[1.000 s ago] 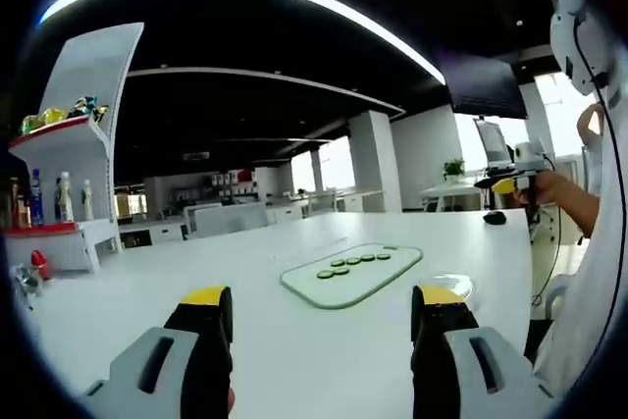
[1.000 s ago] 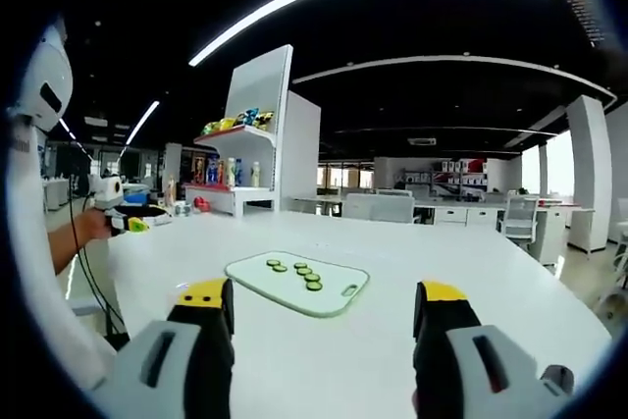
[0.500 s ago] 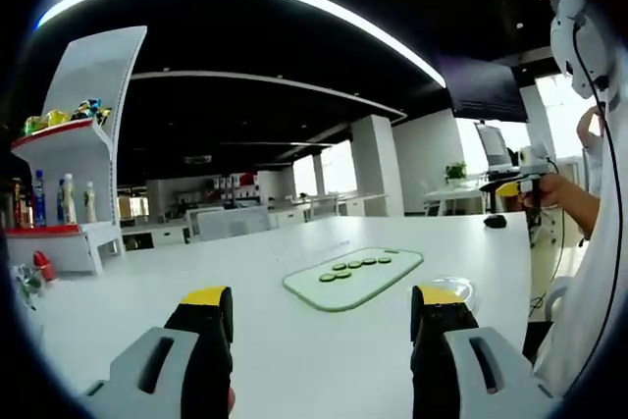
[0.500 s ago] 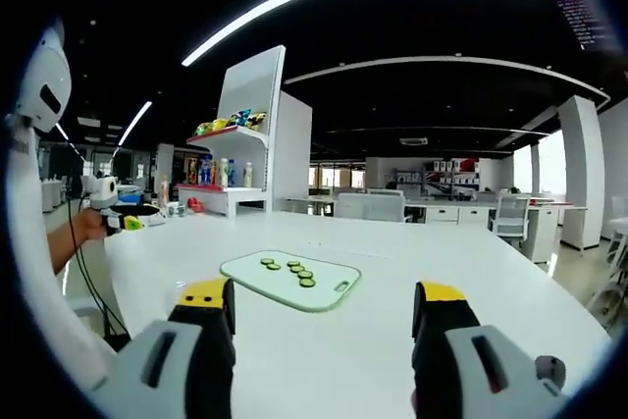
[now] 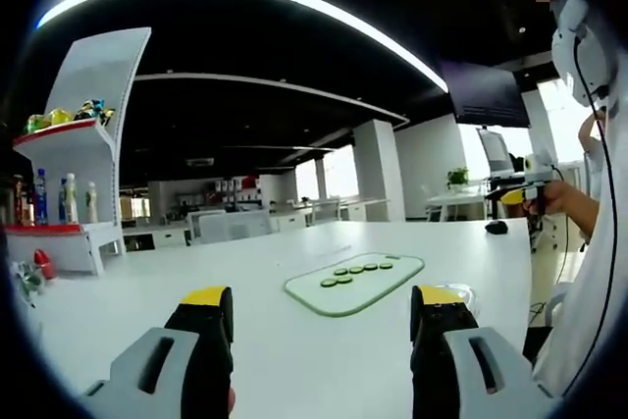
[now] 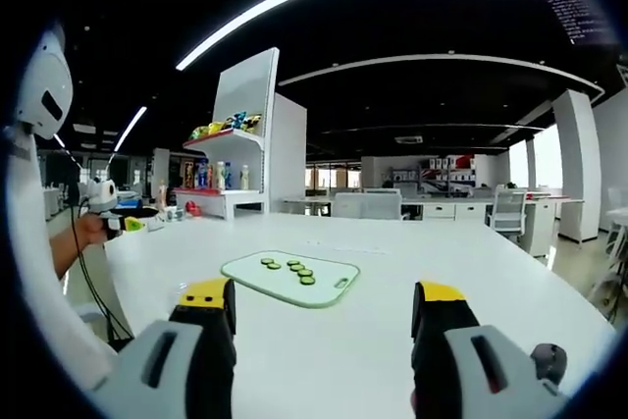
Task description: Open the petri dish lid, add cucumber slices into the petri dish, and close the lid
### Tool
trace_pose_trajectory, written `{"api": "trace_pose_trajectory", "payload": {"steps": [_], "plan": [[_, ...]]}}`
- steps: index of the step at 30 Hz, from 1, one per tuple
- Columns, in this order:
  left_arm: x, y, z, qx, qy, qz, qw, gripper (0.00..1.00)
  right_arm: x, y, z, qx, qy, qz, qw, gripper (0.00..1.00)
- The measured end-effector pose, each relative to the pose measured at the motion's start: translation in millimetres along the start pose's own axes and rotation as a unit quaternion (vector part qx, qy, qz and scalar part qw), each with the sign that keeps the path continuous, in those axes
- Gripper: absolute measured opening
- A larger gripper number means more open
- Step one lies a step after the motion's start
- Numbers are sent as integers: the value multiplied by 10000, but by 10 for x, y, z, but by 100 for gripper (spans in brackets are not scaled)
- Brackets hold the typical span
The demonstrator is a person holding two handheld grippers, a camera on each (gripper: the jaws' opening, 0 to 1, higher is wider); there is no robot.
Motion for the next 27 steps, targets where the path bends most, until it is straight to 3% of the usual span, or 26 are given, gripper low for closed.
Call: {"api": "trace_pose_trajectory", "payload": {"steps": [27], "plan": [[3, -21, 81, 26, 44, 35, 10000, 74, -138, -27, -141, -46, 233, -37, 9997, 72]]}}
Point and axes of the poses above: the point that each gripper's makers call its tool centre point, and the gripper's own axes: z roughly backward along the fingers, x roughly to its right, y roughly out of its top, the point moved 6 cm from there along z, roughly backward along the fingers, and after that the axes turned 14 degrees about -x, right-handed, at the moved point
